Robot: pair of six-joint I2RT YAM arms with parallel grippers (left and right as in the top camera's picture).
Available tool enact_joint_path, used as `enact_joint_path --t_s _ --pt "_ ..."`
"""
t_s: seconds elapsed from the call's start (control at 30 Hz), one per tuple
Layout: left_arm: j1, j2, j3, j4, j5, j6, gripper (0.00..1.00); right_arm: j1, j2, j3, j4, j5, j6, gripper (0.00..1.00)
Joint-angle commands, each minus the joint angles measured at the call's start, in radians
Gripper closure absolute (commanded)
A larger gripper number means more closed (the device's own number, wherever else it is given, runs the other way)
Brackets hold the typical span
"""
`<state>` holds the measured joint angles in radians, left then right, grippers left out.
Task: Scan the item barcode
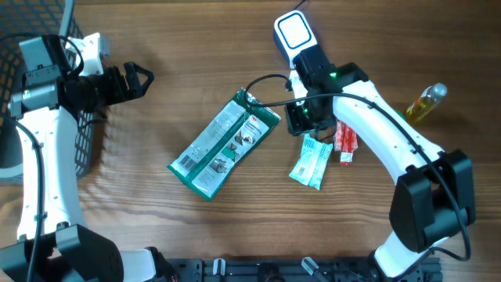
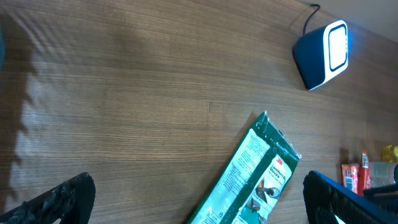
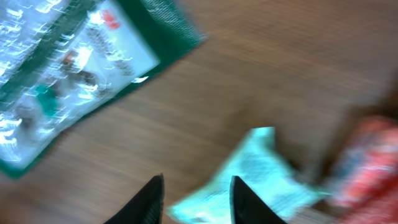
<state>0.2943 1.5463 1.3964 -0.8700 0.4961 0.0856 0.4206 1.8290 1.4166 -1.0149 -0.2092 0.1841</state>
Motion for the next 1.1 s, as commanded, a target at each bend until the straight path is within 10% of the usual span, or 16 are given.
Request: enact_joint_path --t_s 0.0,0.47,1.07 --pt "-0.002 0.005 0.005 0.002 0.008 0.015 0.0 0.034 0.011 -0.065 0.023 -0.148 0.173 0.78" --pt "-0.002 0.005 0.005 0.002 0.008 0.015 0.0 0.082 0.013 -0.257 0.128 0.299 0.364 0.71" --pt "-0.002 0.005 0.005 0.002 0.008 0.015 0.0 0.082 0.013 -0.261 0.047 0.0 0.227 0.67"
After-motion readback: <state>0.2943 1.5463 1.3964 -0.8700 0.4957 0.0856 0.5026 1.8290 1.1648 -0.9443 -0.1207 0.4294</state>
